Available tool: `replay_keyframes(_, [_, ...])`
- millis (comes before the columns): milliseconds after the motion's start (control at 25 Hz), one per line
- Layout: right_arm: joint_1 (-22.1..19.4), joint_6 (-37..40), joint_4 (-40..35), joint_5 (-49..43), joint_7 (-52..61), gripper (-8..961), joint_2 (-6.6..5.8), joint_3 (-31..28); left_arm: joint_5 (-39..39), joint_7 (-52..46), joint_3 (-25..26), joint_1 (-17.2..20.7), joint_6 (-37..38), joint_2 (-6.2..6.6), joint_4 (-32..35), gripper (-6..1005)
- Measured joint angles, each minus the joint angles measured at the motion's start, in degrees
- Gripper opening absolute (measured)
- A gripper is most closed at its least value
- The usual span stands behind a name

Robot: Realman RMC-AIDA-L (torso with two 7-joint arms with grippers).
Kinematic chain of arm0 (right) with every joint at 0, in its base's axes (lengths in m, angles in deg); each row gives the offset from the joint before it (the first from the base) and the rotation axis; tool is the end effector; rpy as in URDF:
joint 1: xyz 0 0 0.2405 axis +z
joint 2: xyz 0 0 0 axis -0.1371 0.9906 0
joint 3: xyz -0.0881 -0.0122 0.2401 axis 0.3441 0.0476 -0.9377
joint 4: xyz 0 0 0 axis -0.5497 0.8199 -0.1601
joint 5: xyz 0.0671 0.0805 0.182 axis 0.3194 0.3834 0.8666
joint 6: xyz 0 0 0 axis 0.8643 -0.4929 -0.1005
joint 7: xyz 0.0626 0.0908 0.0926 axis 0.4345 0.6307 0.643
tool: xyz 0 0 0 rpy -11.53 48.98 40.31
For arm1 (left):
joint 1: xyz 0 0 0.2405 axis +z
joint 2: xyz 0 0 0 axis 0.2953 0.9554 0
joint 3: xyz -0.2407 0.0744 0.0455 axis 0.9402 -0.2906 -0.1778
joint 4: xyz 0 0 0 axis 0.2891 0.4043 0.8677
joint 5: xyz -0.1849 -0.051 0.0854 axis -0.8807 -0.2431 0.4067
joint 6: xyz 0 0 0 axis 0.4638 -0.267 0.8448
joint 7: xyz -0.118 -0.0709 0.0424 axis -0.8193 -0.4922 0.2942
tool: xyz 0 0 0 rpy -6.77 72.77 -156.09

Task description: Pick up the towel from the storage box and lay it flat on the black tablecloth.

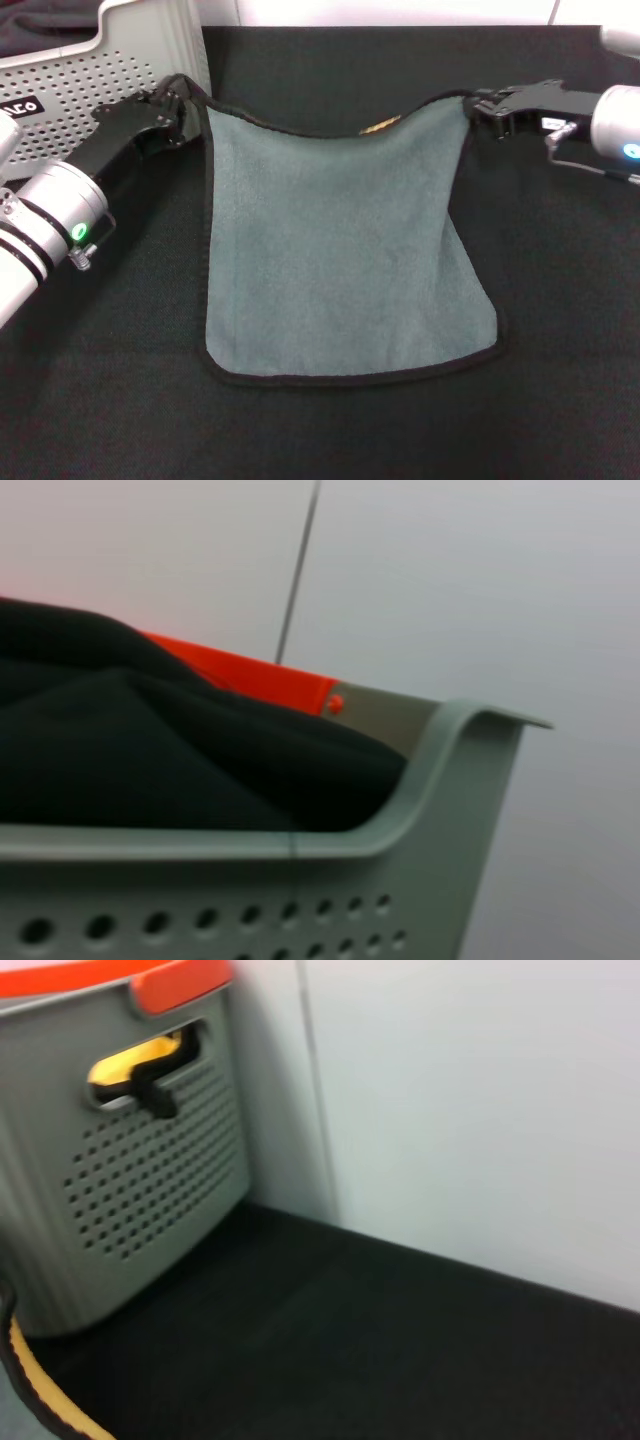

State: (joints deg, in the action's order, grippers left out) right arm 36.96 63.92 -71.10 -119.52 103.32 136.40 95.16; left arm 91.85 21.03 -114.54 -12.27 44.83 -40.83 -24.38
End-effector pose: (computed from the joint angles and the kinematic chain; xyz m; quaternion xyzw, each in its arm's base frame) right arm 0.2202 0.4425 -0.0357 -0.8943 0.2804 0.1682 0.3053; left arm -0.3100 0.3568 -0.0261 -0.7512 -0.3253 -0.3493 0.4559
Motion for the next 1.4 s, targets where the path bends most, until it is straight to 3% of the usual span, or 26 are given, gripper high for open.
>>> replay_keyframes(80, [-1.6, -0.2, -2.0, 0.3, -0.2, 57, 0.01, 0.0, -2.3, 0.0, -0.1, 0.2, -0.3, -0.01, -0.1, 57])
replay_keyframes(240, [-3.7, -0.3, -4.9, 0.3, -0.6, 199, 0.01, 0.0, -5.1, 0.0, -0.4, 1.0, -0.2, -0.02, -0.2, 122])
replay_keyframes(360, [-5.4, 0.1, -7.0, 0.8, -1.2, 325, 0.08, 0.1, -5.0, 0.0, -0.4, 1.5, 0.0, -0.02, -0.2, 330])
replay_keyframes(720, [-11.4, 8.5, -14.1, 2.5, -2.6, 697, -0.15, -1.0, -5.2, -0.2, -0.4, 5.5, 7.7, 0.05, -0.2, 500])
replay_keyframes(800, [-13.8, 12.5, -17.3, 2.9, -3.7, 731, -0.04, -0.9, -4.9, -0.3, -1.0, 6.9, 11.0, 0.23, -0.2, 538])
replay_keyframes(1000, [-18.7, 24.6, -22.9, 7.0, -8.4, 817, -0.27, -1.0, -2.5, -0.6, -5.6, 10.5, 20.0, 0.80, 1.5, 793])
replay_keyframes(1080, [-19.9, 30.9, -24.5, 7.7, -9.4, 851, -0.66, -1.2, -0.2, -1.9, -6.9, 11.8, 22.4, 1.15, 3.1, 827])
replay_keyframes(1280, [-21.0, 47.7, -28.4, 6.1, -9.8, 886, -2.03, -1.3, 13.4, -13.0, -8.9, 15.0, 34.3, 3.67, 12.8, 894])
replay_keyframes(1320, [-20.7, 55.1, -30.5, 4.6, -9.1, 886, -2.63, -1.4, 16.0, -14.8, -8.9, 15.2, 37.3, 4.11, 15.1, 894])
replay_keyframes(1400, [-20.4, 58.3, -31.5, 4.1, -8.6, 885, -2.76, -1.4, 21.0, -19.1, -8.9, 15.3, 43.8, 5.26, 20.1, 893])
